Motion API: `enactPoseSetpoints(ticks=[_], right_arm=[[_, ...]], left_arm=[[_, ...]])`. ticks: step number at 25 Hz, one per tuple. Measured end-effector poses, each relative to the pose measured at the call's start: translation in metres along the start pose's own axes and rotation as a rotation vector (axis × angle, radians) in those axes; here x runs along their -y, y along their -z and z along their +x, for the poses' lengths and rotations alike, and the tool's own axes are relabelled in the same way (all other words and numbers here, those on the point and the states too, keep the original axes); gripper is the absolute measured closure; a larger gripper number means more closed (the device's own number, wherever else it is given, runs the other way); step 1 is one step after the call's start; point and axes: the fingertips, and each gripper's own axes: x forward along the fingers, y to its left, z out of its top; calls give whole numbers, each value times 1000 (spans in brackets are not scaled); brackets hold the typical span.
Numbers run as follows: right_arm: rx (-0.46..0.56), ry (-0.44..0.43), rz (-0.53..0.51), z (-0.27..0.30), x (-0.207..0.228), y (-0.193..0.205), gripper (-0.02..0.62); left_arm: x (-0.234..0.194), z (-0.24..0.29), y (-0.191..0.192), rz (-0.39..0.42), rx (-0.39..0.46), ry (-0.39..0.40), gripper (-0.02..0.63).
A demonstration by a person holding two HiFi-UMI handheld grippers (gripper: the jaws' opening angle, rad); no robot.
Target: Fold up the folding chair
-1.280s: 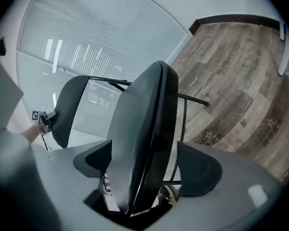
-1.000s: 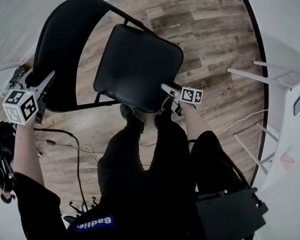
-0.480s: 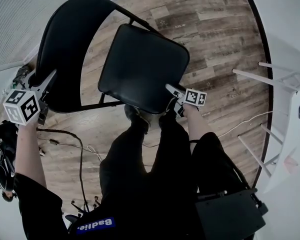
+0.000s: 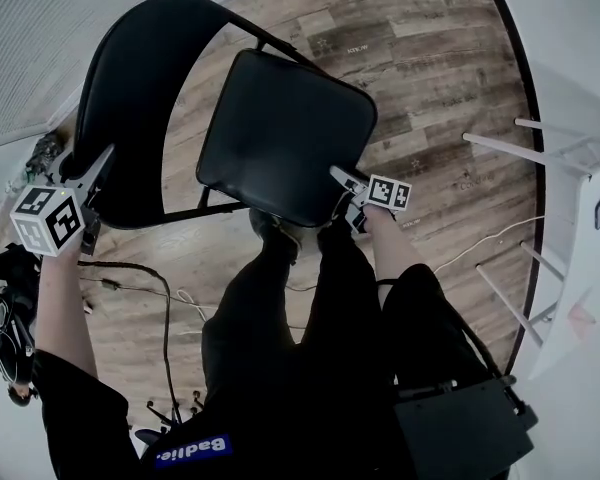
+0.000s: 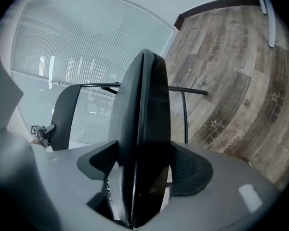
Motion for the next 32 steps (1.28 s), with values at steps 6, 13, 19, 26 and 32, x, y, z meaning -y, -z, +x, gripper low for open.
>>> enactPoseSetpoints(ticks=[6,13,19,26,32], right_arm=[[-15,39,31,-11,-10,14,273],[-19,68,57,-19,-31,21,281],[-19,90,67,-27,-61,22,295],[-28,118,67,-35,-93,20,307],[-27,127,55,-35,-122,18,318]], left_arm=[[14,-9,-5,23,-6,9,428],[30,-24,-15,34,-3,27,443],[49,-45,-27,29,3,56,466],[71,-63,-37,29,-14,73,490],[79,-76,-44,37,-22,63,499]])
